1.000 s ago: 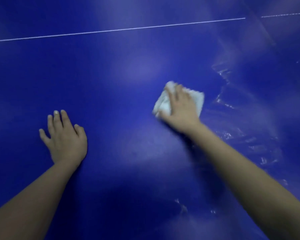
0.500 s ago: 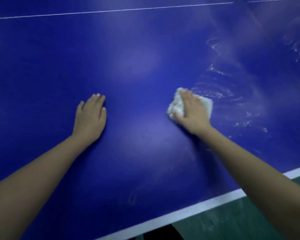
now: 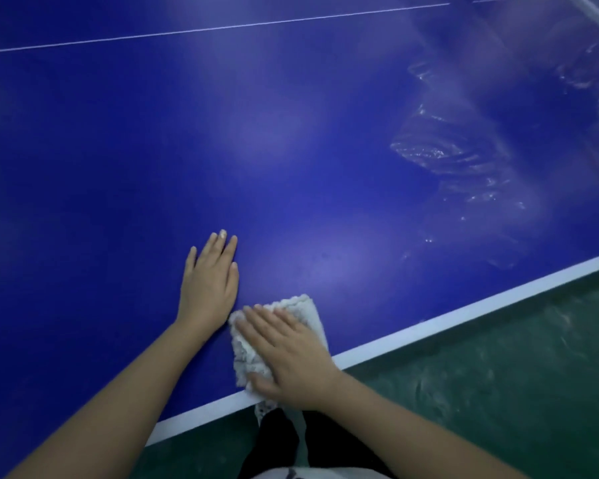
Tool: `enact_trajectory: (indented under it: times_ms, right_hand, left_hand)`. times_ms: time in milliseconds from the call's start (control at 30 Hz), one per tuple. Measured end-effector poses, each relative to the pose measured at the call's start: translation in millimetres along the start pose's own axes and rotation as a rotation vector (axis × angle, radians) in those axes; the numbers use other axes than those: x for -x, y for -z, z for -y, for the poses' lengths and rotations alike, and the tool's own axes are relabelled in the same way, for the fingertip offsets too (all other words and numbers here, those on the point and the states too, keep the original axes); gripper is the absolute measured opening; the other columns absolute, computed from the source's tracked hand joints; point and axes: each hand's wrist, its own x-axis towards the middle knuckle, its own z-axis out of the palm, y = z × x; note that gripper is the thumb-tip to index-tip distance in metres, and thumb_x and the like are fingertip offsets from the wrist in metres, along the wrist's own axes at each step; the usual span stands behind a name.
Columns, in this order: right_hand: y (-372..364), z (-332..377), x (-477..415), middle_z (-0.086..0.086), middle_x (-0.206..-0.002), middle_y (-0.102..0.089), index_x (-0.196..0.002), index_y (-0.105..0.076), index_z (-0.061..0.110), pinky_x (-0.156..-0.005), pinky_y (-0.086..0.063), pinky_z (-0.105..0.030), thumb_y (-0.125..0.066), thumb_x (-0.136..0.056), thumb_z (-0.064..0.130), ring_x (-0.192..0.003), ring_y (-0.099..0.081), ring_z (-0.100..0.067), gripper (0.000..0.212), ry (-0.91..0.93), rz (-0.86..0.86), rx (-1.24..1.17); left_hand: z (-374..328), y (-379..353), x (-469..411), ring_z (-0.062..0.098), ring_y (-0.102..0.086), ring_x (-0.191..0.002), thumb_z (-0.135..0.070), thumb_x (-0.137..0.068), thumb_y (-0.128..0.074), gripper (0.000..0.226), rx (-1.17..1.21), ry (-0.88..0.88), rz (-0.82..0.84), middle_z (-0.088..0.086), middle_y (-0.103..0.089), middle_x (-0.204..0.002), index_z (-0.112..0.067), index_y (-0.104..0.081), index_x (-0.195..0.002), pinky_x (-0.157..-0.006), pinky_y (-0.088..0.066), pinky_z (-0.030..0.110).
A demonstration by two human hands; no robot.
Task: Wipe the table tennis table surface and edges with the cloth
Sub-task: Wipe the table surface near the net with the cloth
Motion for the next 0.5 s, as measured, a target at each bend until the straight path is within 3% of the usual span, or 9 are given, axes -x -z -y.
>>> enact_trajectory:
  times_ms: [67,133,200,267,333,400,500]
  right_hand:
    - [12,-33,9,-0.01,-0.144,-0.044,-0.141,-0.041,0.009,-0.109,-0.032,-0.041,-0.041,-0.083,0.043,-0.132,-0.044,-0.025,0.067,-0.12,-0.026,-0.071]
    - [28,-85,24,-0.013,-0.142,-0.046,-0.14,-0.042,0.006,-0.107,-0.032,-0.038,-0.036,-0.082,0.043,-0.127,-0.047,-0.028,0.068,-0.39,-0.137,-0.089]
    - [40,-142,48,-0.013,-0.147,-0.038,-0.144,-0.033,0.006,-0.111,-0.024,-0.038,-0.026,-0.087,0.044,-0.133,-0.038,-0.027,0.069,-0.72,-0.216,-0.062]
    - [45,-183,73,-0.012,-0.155,-0.024,-0.149,-0.021,0.008,-0.116,-0.014,-0.037,-0.031,-0.095,0.04,-0.142,-0.022,-0.025,0.063,-1.014,-0.252,-0.082]
    - [44,-192,81,-0.01,-0.158,-0.015,-0.151,-0.013,0.009,-0.118,-0.007,-0.036,-0.036,-0.097,0.037,-0.145,-0.011,-0.022,0.065,-1.186,-0.259,-0.118]
    - [39,-169,71,-0.013,-0.156,-0.019,-0.15,-0.016,0.007,-0.117,-0.009,-0.037,-0.039,-0.094,0.039,-0.144,-0.014,-0.025,0.068,-1.192,-0.292,-0.127]
    - [25,-96,46,-0.016,-0.149,-0.034,-0.145,-0.029,0.003,-0.113,-0.02,-0.039,-0.033,-0.088,0.041,-0.137,-0.031,-0.03,0.069,-0.914,-0.262,-0.13]
  left_hand:
    - [0,-4,3,0.018,-0.012,-0.145,-0.019,-0.099,-0.032,0.05,-0.063,-0.004,0.005,0.007,-0.02,-0.156,-0.009,-0.023,-0.148,-0.117,-0.005,0.04]
    - [-1,-7,5,0.02,-0.013,-0.145,-0.02,-0.099,-0.031,0.051,-0.101,0.004,-0.005,0.008,-0.02,-0.156,-0.008,-0.022,-0.148,-0.117,-0.007,0.042]
    - [-3,-7,5,0.021,-0.015,-0.145,-0.02,-0.098,-0.032,0.052,-0.112,0.009,-0.012,0.009,-0.022,-0.155,-0.007,-0.023,-0.147,-0.117,-0.009,0.044]
    - [-4,-7,5,0.021,-0.016,-0.145,-0.02,-0.098,-0.033,0.052,-0.129,0.008,-0.015,0.01,-0.023,-0.155,-0.006,-0.024,-0.147,-0.117,-0.011,0.045]
    - [-4,-8,5,0.021,-0.016,-0.145,-0.019,-0.098,-0.033,0.052,-0.132,0.006,-0.012,0.01,-0.023,-0.155,-0.006,-0.024,-0.147,-0.117,-0.011,0.045]
    - [-4,-7,5,0.022,-0.016,-0.144,-0.019,-0.097,-0.034,0.052,-0.134,0.005,-0.011,0.01,-0.024,-0.155,-0.006,-0.025,-0.147,-0.116,-0.012,0.046]
    - [-4,-6,4,0.023,-0.019,-0.144,-0.018,-0.097,-0.037,0.052,-0.141,-0.004,-0.009,0.011,-0.026,-0.154,-0.005,-0.027,-0.146,-0.116,-0.014,0.047]
